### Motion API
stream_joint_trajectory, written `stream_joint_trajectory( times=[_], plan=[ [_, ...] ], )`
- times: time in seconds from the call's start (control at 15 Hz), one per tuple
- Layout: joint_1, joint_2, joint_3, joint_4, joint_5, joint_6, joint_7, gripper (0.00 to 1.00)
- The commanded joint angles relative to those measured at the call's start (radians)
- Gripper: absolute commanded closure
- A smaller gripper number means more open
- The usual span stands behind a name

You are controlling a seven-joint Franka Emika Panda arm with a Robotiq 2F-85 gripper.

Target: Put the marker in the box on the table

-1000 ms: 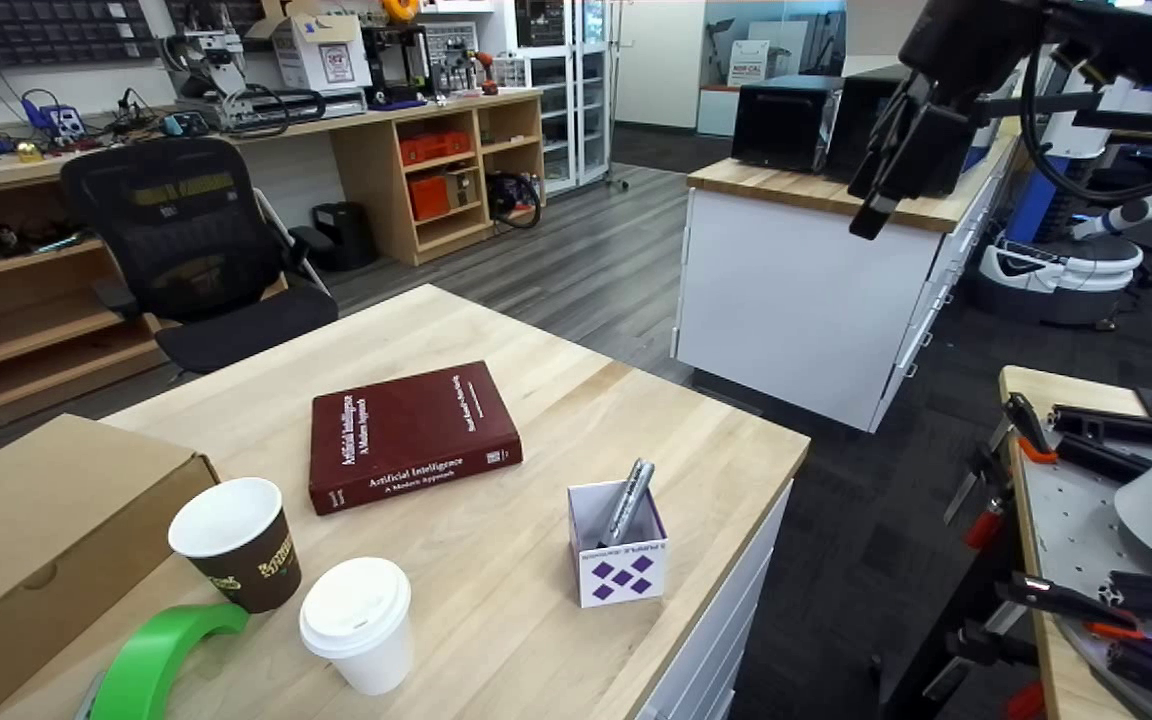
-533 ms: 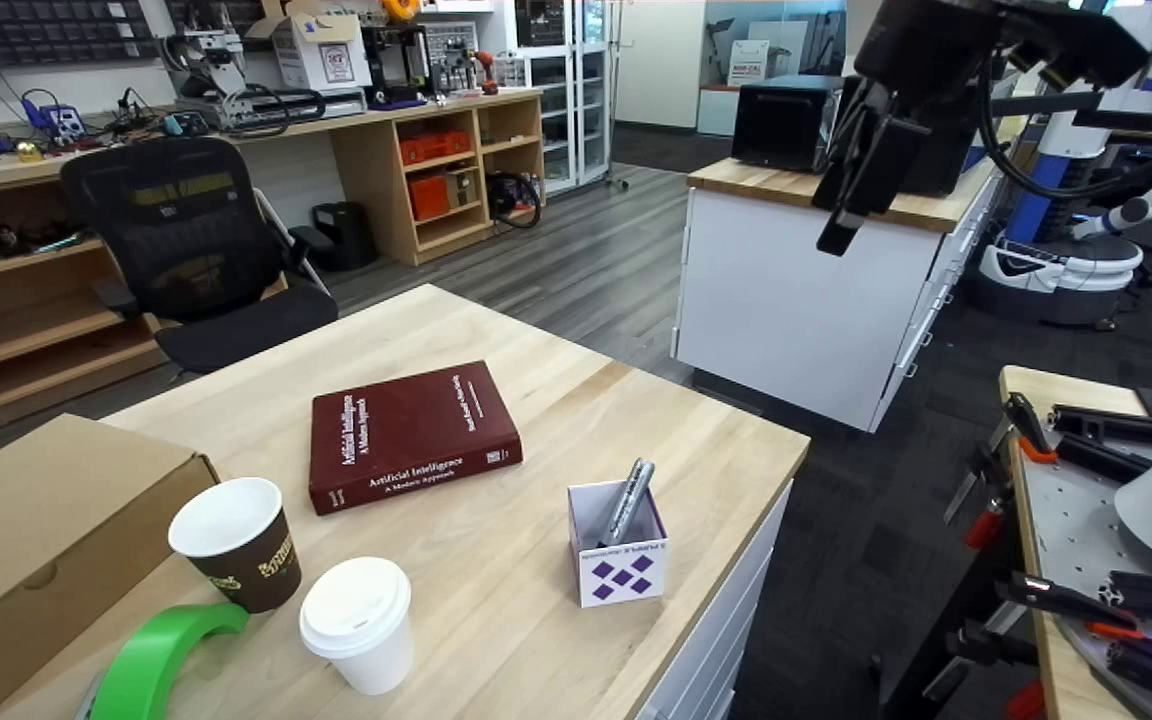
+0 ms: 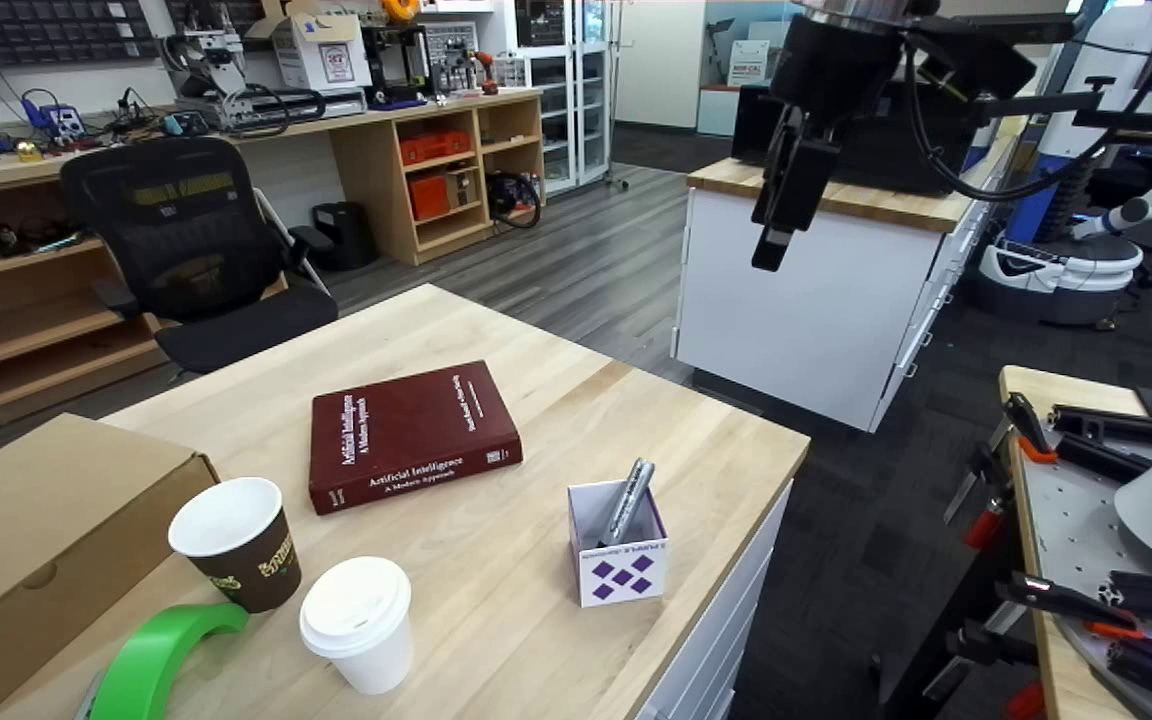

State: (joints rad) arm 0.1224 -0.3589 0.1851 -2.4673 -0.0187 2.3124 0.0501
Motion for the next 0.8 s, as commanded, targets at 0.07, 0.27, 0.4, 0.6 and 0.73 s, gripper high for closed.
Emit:
stream_joint_trajectory(
  times=[0.07, 0.27, 0.4, 0.6, 0.73],
  plan=[
    [0.002, 0.107, 0.009, 0.105, -0.033, -0.078, 0.032, 0.00],
    [0.009, 0.149, 0.009, 0.148, -0.026, -0.136, 0.035, 0.00],
    [0.015, 0.167, 0.010, 0.170, -0.019, -0.165, 0.033, 0.00],
    [0.030, 0.182, 0.012, 0.186, -0.003, -0.174, 0.021, 0.00],
    [0.041, 0.189, 0.016, 0.189, -0.001, -0.169, 0.019, 0.00]
  ],
)
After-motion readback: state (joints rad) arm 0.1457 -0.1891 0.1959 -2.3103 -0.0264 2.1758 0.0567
